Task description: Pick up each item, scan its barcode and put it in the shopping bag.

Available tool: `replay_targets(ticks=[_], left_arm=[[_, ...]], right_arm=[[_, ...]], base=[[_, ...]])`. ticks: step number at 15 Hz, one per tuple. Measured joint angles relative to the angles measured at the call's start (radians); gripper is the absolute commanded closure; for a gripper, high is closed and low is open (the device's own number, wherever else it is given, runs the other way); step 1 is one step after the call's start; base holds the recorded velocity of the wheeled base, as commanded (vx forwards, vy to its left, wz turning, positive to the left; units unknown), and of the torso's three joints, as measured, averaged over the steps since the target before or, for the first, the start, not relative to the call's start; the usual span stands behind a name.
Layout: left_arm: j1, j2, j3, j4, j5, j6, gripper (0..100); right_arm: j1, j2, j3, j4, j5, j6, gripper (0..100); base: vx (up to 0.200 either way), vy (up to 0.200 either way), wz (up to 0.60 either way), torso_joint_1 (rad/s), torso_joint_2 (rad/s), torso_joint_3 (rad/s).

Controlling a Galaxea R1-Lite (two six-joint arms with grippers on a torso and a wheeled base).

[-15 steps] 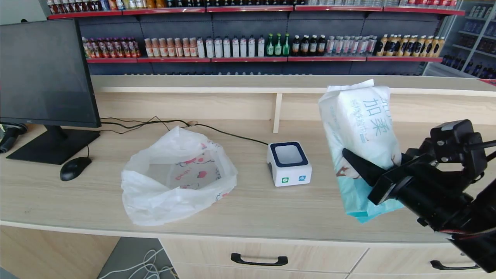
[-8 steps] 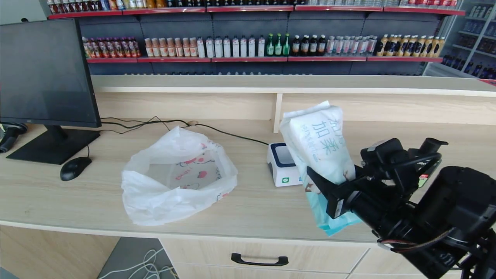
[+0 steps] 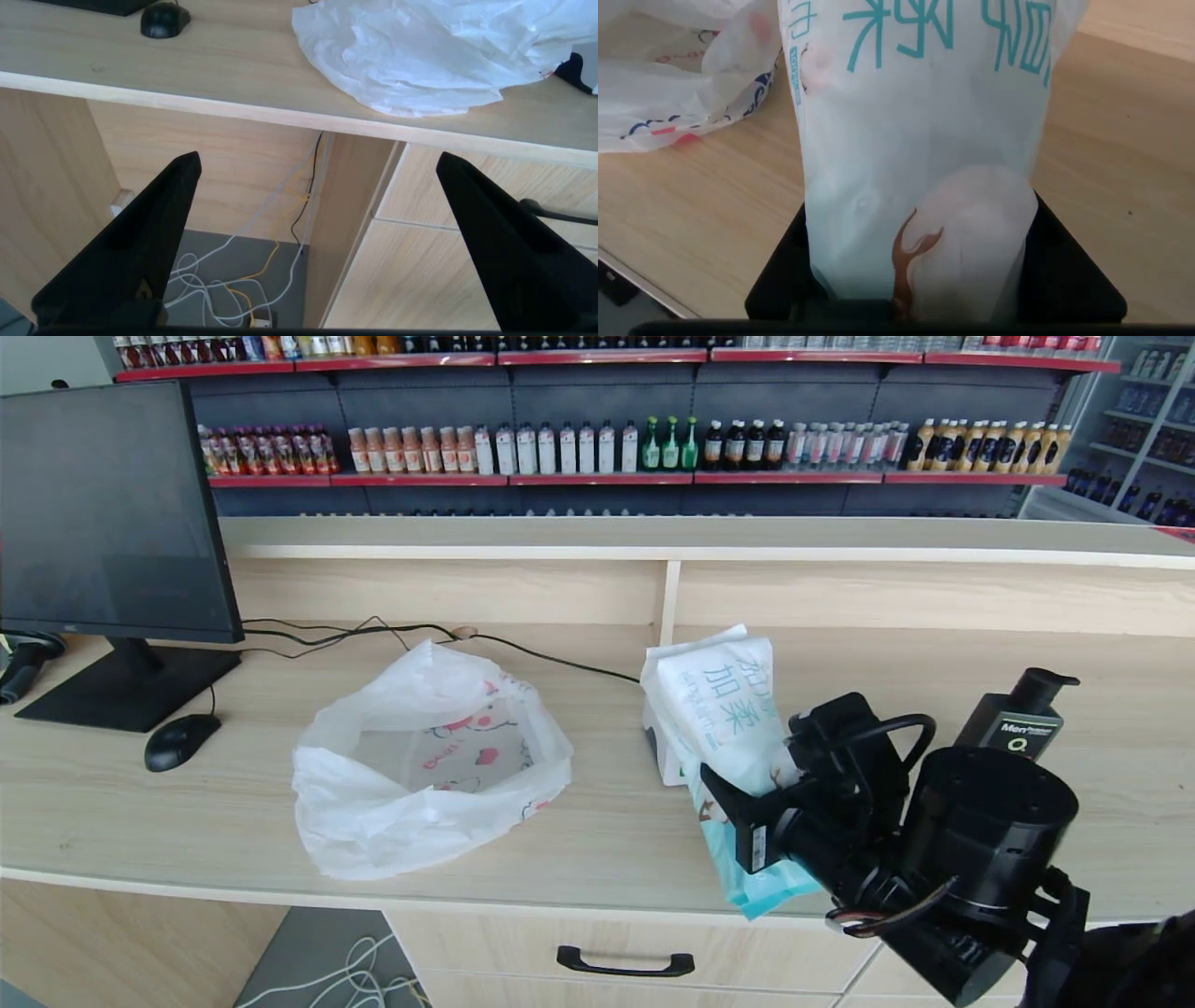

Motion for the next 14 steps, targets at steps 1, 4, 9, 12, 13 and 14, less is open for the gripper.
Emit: replay_targets(ticks=[1,4,9,12,13,14], left_arm=[[0.000,0.000,0.000,0.000,0.000,0.000,0],[0.001,0.000,0.000,0.000,0.000,0.000,0],[0.000,0.000,0.000,0.000,0.000,0.000,0],[0.000,0.000,0.001,0.000,0.000,0.000,0],[0.000,0.000,0.001,0.000,0.000,0.000,0],[0.001,0.000,0.000,0.000,0.000,0.000,0]], right_arm=[[-0.001,0.008,-0.005,0.002,0.000,0.005,100],[-0.009,0.025,-0.044,0.085,0.000,0.045,100],[-0.026,0.026,-0.194,0.314,0.000,0.094,100],[-0.036,0.005,-0.234,0.417,0.000,0.110,100],[-0.037,-0.011,-0.236,0.475,-0.001,0.135,100],[-0.038,-0.026,-0.237,0.519,-0.001,0.150,100]], base=[[0.000,0.000,0.00,0.000,0.00,0.000],[0.000,0.000,0.00,0.000,0.00,0.000],[0.000,0.000,0.00,0.000,0.00,0.000],[0.000,0.000,0.00,0.000,0.00,0.000],[0.000,0.000,0.00,0.000,0.00,0.000],[0.000,0.000,0.00,0.000,0.00,0.000]])
